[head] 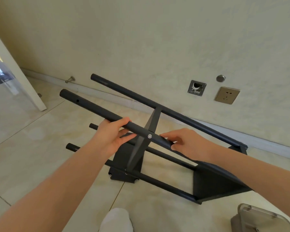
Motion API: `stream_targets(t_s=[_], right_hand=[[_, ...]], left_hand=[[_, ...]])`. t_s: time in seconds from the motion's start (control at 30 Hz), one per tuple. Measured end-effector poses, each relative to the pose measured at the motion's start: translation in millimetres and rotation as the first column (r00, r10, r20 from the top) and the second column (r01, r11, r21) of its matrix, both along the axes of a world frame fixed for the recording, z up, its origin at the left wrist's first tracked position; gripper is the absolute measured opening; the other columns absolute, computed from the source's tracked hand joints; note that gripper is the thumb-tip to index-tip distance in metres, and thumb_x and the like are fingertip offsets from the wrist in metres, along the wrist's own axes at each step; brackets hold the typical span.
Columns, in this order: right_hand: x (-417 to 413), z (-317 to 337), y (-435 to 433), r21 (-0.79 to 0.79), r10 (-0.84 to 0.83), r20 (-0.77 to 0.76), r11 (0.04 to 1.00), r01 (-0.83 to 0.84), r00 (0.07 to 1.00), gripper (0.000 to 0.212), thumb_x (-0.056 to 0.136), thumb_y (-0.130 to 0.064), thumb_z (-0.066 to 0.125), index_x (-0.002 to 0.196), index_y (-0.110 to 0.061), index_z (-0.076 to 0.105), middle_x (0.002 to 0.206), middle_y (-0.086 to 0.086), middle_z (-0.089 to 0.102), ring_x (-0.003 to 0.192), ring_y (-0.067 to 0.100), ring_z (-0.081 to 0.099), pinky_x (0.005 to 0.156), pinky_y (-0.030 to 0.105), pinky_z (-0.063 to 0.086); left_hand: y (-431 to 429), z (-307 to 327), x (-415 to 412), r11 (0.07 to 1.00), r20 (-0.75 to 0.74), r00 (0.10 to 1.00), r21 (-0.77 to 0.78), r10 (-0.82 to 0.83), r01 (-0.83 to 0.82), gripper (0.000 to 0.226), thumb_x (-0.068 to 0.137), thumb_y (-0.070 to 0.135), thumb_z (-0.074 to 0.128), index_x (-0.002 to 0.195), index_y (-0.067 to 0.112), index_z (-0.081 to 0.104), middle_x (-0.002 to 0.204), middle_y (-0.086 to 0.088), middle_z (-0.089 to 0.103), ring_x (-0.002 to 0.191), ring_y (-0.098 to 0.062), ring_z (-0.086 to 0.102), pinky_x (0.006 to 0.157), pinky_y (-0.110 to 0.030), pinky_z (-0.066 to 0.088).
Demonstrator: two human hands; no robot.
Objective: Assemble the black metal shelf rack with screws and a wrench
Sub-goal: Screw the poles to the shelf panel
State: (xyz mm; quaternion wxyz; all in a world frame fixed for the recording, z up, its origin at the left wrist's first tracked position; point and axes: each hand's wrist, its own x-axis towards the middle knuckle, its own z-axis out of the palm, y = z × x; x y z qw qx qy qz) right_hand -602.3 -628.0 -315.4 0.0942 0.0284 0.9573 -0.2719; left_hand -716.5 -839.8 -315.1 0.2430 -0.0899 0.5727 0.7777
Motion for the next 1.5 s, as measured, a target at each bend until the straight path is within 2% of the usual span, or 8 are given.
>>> stream_targets(t_s=[0.13, 0.37, 0.63, 0.9, 1.17, 1.3, 1.4, 1.5], right_hand=[[15, 18, 4, -0.102, -0.135, -0.048, 0.986, 0.129, 0.99, 0.045, 0.095, -0.007, 0.06, 0.137, -0.025, 0.055, 0.131, -0.002, 0.064, 0.115, 0.013, 0.061, 0.098, 0.024, 0.042], [57, 40, 14, -0.265, -0.286, -0.097, 0.931, 0.252, 0.953, 0.038, 0.095, -0.018, 0.062, 0.128, -0.037, 0.054, 0.109, -0.014, 0.069, 0.092, 0.003, 0.066, 0.086, 0.021, 0.055], [112, 94, 67, -0.397, -0.683, -0.24, 0.717, 0.573, 0.689, 0.038, 0.097, -0.025, 0.058, 0.134, -0.023, 0.051, 0.119, -0.003, 0.062, 0.1, 0.015, 0.062, 0.084, 0.028, 0.052], [150, 106, 69, -0.547, -0.615, -0.094, 0.689, 0.476, 0.783, 0.052, 0.095, -0.002, 0.059, 0.138, -0.022, 0.04, 0.119, 0.002, 0.066, 0.108, 0.021, 0.065, 0.095, 0.037, 0.055], [169, 108, 63, -0.599, -0.565, -0.084, 0.687, 0.412, 0.821, 0.051, 0.089, 0.008, 0.063, 0.127, -0.021, 0.046, 0.109, 0.006, 0.065, 0.102, 0.024, 0.067, 0.084, 0.035, 0.06], [173, 105, 64, -0.59, -0.549, -0.11, 0.707, 0.39, 0.829, 0.044, 0.088, 0.008, 0.063, 0.119, -0.019, 0.048, 0.107, 0.009, 0.067, 0.092, 0.02, 0.071, 0.073, 0.027, 0.061], [175, 103, 65, -0.559, -0.531, -0.126, 0.736, 0.382, 0.838, 0.043, 0.089, 0.007, 0.063, 0.117, -0.021, 0.048, 0.106, 0.008, 0.067, 0.093, 0.02, 0.071, 0.077, 0.03, 0.061], [179, 100, 68, -0.551, -0.517, -0.129, 0.747, 0.372, 0.846, 0.041, 0.089, 0.005, 0.063, 0.115, -0.023, 0.048, 0.104, 0.003, 0.069, 0.092, 0.018, 0.072, 0.078, 0.032, 0.062]], left_hand=[[18, 40, 3, 0.995, -0.167, 0.982, -0.063, -0.088, 0.079, 0.031, 0.093, 0.006, 0.067, 0.121, 0.013, 0.057, 0.111, -0.012, 0.068, 0.098, -0.026, 0.072, 0.07, -0.046, 0.064], [54, 98, 32, 0.948, -0.356, 0.888, -0.228, -0.292, 0.22, 0.041, 0.092, 0.008, 0.068, 0.129, 0.017, 0.051, 0.114, -0.009, 0.065, 0.093, -0.019, 0.072, 0.059, -0.033, 0.061], [76, 118, 86, 0.811, -0.421, 0.718, -0.466, -0.555, 0.354, 0.038, 0.09, 0.008, 0.072, 0.121, 0.021, 0.054, 0.11, -0.006, 0.067, 0.096, -0.019, 0.072, 0.068, -0.035, 0.063], [75, 121, 125, 0.655, -0.447, 0.513, -0.667, -0.733, 0.355, 0.024, 0.09, 0.008, 0.071, 0.103, 0.023, 0.057, 0.087, 0.009, 0.073, 0.089, -0.012, 0.072, 0.08, -0.039, 0.062], [65, 114, 135, 0.683, -0.499, 0.517, -0.683, -0.696, 0.259, 0.026, 0.088, 0.006, 0.072, 0.101, 0.024, 0.06, 0.093, 0.012, 0.072, 0.088, -0.013, 0.071, 0.088, -0.047, 0.059], [65, 99, 131, 0.699, -0.516, 0.533, -0.68, -0.67, 0.221, 0.031, 0.089, 0.007, 0.073, 0.111, 0.026, 0.059, 0.1, 0.012, 0.072, 0.088, -0.006, 0.072, 0.085, -0.036, 0.06], [67, 89, 129, 0.696, -0.518, 0.533, -0.689, -0.669, 0.203, 0.032, 0.09, 0.009, 0.072, 0.113, 0.027, 0.057, 0.106, 0.012, 0.07, 0.084, 0.004, 0.069, 0.067, -0.014, 0.056], [71, 86, 129, 0.69, -0.525, 0.523, -0.701, -0.671, 0.181, 0.038, 0.091, 0.011, 0.072, 0.121, 0.027, 0.055, 0.107, 0.016, 0.069, 0.083, 0.007, 0.068, 0.063, -0.008, 0.052]])
